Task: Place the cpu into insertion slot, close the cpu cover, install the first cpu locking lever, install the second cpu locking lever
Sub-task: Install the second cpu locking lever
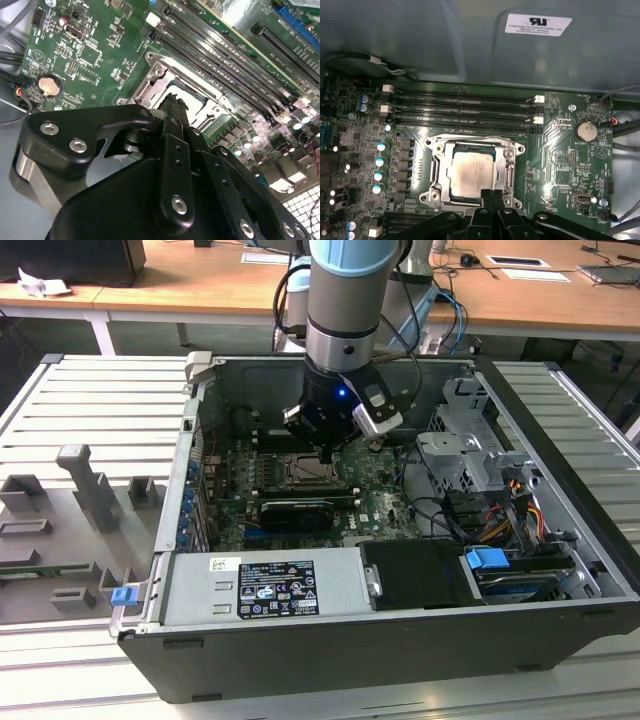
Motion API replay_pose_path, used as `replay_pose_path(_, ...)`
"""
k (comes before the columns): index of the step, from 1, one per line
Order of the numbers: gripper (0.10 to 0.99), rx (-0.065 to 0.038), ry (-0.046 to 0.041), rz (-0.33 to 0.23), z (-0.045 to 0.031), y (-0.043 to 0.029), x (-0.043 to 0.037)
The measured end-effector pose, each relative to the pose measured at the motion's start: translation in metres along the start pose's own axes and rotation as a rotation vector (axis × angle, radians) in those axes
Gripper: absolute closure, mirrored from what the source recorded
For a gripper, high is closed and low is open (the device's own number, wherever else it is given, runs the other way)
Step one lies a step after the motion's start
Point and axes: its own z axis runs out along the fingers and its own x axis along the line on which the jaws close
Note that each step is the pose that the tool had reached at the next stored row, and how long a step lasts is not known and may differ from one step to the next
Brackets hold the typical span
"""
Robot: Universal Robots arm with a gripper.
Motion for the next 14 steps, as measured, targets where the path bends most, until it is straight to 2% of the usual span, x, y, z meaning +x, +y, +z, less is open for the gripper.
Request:
replay_pose_path(4, 0.98, 0.0, -0.0001, 0.0, -0.0025, -0.0015, 0.0)
replay_pose_path(8, 0.98, -0.003, -0.0003, 0.0, -0.0032, -0.0114, 0.0014)
replay_pose_path(9, 0.98, -0.007, -0.0005, 0.0, -0.0031, -0.0129, 0.0015)
replay_pose_path(11, 0.98, -0.025, -0.0016, 0.0, -0.0025, -0.0162, 0.0018)
replay_pose_path(12, 0.98, -0.045, -0.0027, 0.0, -0.0011, -0.0198, 0.002)
replay_pose_path(14, 0.98, -0.048, -0.003, 0.0, -0.0006, -0.0222, 0.0022)
